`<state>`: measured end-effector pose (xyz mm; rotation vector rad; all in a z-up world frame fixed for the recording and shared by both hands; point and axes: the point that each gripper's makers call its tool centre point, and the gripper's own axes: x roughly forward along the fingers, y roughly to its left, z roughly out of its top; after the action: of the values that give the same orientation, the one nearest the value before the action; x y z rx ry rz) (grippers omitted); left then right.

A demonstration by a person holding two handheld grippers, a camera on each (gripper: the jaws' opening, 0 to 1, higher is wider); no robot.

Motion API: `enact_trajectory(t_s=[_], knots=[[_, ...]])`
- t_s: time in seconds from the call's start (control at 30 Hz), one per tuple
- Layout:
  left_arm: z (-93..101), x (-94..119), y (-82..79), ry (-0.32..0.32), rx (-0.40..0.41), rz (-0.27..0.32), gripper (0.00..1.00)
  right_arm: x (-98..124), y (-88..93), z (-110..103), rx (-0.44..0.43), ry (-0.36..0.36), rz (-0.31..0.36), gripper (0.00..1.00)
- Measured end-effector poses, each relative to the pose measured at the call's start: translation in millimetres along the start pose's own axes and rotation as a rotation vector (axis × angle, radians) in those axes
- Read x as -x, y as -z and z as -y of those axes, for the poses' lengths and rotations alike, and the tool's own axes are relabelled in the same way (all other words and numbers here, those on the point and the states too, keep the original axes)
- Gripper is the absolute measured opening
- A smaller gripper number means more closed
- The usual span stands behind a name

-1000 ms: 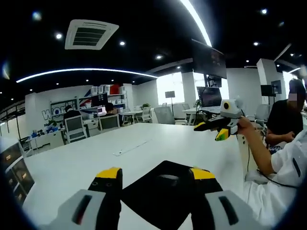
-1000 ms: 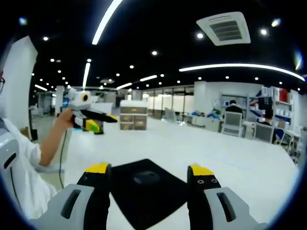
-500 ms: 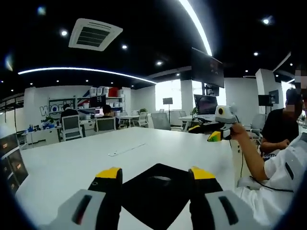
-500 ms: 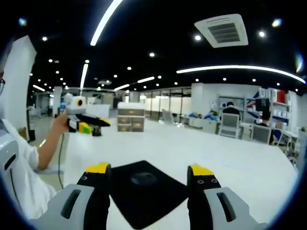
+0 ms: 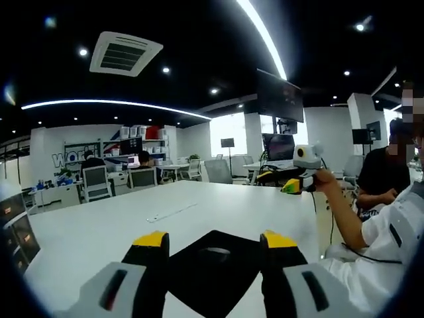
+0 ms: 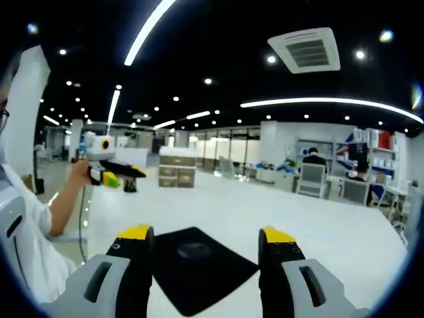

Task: Arrange the mouse and mouse pad neatly on the desk surface

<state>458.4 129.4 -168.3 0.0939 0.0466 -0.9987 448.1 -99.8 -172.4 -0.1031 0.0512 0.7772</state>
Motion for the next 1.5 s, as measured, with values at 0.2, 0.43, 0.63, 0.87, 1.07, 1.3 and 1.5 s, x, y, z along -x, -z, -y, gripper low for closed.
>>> enact_trajectory(t_s=[0.2,0.43,0.63,0.87,1.07,1.3,1.5], knots=[[-2.6,0,1.3,-0.008,0.001,-0.004,0.55,0,2.2,3,-0.005,0.007,-0.005,0.61],[-2.6,-1,2.4,-0.003,0.0,-0.006,0.55,0,0.8,1,-0.001,0.008,-0.002,0.61],[-2.2,-1,0.6,0.002,-0.002,0.002,0.55,0,-2.7,-5,0.013,0.008,0.0,0.61],[-1.7,-4,2.2,0.012,-0.002,-0.005,0.54,2,-5.1,-3,0.045,0.049,-0.013,0.61],[-2.7,-3,2.1,0.007,-0.001,-0.006,0.54,1,-4.7,-4,0.047,0.046,-0.016,0.61],[-1.4,-4,0.9,0.013,-0.005,-0.002,0.54,-2,-1.4,-6,0.047,0.037,-0.027,0.61],[-1.9,-2,-0.6,0.008,-0.006,0.003,0.54,-2,0.5,-8,0.052,0.028,-0.035,0.61]])
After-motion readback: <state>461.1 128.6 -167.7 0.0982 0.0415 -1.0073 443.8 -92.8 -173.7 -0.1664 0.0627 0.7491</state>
